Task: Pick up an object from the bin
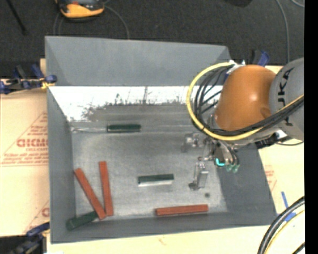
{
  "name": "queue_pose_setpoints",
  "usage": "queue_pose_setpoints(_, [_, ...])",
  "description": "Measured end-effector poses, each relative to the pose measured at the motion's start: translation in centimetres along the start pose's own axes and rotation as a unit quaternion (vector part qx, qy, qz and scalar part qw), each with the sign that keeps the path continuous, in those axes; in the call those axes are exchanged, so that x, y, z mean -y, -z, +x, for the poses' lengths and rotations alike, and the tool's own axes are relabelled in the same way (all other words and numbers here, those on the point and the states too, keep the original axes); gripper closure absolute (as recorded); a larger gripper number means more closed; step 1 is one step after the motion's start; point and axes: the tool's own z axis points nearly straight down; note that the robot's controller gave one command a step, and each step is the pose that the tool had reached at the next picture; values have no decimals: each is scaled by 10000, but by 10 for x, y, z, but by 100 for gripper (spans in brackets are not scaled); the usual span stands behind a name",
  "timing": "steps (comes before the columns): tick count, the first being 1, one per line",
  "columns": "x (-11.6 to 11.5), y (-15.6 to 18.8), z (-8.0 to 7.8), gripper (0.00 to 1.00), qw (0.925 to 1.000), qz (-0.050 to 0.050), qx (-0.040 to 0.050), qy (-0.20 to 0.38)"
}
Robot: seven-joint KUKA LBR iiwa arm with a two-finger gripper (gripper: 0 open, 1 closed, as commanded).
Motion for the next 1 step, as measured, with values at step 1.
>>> queue_pose_setpoints(1, [0, 4, -2, 0, 10000, 3, 39, 3])
